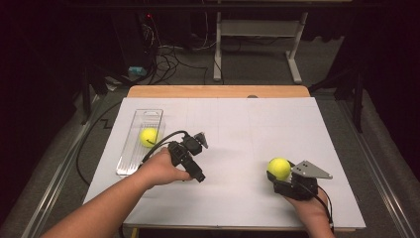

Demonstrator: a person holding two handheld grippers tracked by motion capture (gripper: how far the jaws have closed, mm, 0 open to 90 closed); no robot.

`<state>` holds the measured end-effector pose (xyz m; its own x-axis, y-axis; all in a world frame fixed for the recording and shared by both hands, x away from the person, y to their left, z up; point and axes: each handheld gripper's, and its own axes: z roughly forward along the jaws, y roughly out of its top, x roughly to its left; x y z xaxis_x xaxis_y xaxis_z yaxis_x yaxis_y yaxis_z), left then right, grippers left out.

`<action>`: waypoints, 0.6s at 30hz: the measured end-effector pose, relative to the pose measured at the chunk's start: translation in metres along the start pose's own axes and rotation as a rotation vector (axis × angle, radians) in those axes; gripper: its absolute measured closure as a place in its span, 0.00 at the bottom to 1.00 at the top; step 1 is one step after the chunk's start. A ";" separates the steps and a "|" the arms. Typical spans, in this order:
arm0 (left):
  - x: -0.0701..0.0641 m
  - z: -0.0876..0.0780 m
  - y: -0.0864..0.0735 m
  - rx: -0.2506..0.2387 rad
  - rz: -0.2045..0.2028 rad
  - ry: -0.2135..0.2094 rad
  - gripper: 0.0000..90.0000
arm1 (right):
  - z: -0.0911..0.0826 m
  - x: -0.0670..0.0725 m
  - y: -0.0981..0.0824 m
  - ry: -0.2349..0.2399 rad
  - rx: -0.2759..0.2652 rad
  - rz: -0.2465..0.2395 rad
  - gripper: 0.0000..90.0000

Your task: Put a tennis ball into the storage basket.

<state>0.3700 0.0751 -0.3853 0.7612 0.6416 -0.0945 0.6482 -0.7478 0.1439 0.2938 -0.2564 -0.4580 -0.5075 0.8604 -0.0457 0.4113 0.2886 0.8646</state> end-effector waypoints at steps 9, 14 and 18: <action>-0.001 -0.004 0.000 -0.004 0.001 -0.001 0.01 | 0.011 0.031 0.012 0.072 -0.026 -0.047 0.30; 0.000 -0.007 -0.001 -0.010 -0.003 0.000 0.01 | 0.018 0.045 0.015 0.105 -0.024 -0.063 0.30; 0.001 -0.009 -0.002 -0.019 -0.008 -0.003 0.01 | 0.023 0.056 0.018 0.136 -0.024 -0.076 0.30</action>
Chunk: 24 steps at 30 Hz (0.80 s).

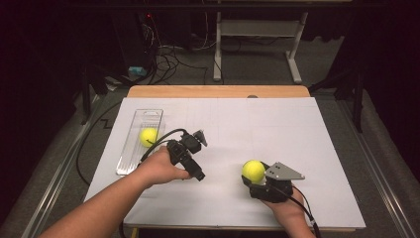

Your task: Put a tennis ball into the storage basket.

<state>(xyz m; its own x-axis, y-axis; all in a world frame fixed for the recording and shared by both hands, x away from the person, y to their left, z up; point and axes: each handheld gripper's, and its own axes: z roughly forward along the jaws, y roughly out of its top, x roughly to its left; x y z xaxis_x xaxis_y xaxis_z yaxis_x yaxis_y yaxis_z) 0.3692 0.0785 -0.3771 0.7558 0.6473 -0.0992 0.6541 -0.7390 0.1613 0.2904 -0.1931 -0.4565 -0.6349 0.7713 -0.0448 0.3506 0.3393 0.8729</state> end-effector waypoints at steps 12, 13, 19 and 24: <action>0.000 -0.006 0.001 -0.001 -0.002 -0.005 0.01 | 0.021 0.027 0.013 0.083 -0.002 -0.041 0.30; 0.000 -0.006 0.001 -0.001 -0.002 -0.005 0.01 | 0.021 0.027 0.013 0.083 -0.002 -0.041 0.30; 0.001 -0.010 0.002 -0.012 -0.007 -0.010 0.01 | 0.031 0.041 0.018 0.123 -0.003 -0.063 0.30; -0.001 -0.016 0.003 -0.022 -0.006 -0.014 0.01 | 0.039 0.054 0.020 0.163 -0.005 -0.074 0.30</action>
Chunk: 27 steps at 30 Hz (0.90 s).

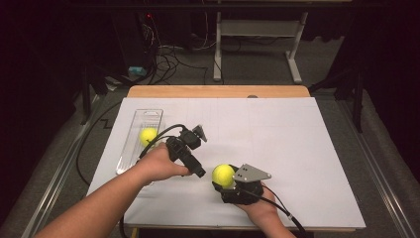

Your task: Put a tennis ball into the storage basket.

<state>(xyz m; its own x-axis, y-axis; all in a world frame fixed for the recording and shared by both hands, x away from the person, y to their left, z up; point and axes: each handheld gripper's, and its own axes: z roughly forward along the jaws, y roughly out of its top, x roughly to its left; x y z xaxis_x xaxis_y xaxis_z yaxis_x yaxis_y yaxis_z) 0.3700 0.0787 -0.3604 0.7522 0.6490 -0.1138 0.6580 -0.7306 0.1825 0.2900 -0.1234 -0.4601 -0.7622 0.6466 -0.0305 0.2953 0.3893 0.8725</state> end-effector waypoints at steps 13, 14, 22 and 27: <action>-0.012 -0.007 0.010 -0.013 0.026 -0.037 0.01 | 0.006 0.004 -0.003 0.026 -0.007 0.005 0.30; -0.015 -0.007 0.012 -0.010 0.034 -0.035 0.01 | 0.006 0.004 -0.003 0.026 -0.007 0.005 0.30; -0.030 0.002 0.025 0.007 0.063 -0.073 0.01 | 0.004 0.001 -0.003 0.038 -0.027 0.026 0.30; -0.032 0.013 0.031 0.013 0.061 -0.112 0.01 | 0.002 0.001 -0.003 0.025 -0.025 0.031 0.30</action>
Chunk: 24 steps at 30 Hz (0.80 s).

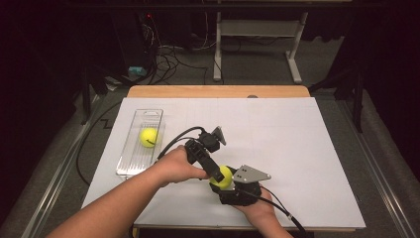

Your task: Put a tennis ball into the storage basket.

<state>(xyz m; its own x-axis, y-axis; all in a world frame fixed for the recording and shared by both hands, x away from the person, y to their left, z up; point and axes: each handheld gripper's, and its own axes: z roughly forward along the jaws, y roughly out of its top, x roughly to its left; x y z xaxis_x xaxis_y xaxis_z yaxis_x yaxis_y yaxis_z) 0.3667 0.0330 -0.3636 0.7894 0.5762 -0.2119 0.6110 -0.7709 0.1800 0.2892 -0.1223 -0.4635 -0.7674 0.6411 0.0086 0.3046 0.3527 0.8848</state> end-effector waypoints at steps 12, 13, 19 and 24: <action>0.003 0.020 0.008 0.028 -0.006 -0.075 0.03 | -0.001 -0.001 0.000 0.018 -0.015 0.005 0.30; 0.002 0.022 0.009 0.018 -0.016 -0.087 0.05 | -0.001 -0.001 0.001 0.017 -0.017 0.004 0.30; 0.003 0.027 0.010 0.024 0.000 -0.128 0.14 | -0.001 -0.001 0.001 0.020 -0.022 0.009 0.30; 0.002 0.028 0.010 0.014 -0.005 -0.153 0.21 | -0.002 -0.001 0.001 0.012 -0.020 0.007 0.30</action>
<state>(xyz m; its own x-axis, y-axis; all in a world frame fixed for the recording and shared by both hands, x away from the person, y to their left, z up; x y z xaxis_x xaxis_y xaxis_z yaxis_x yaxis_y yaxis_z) 0.3726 0.0190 -0.3894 0.7671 0.5330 -0.3572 0.6136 -0.7721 0.1656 0.2896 -0.1236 -0.4617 -0.7722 0.6351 0.0210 0.2993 0.3345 0.8936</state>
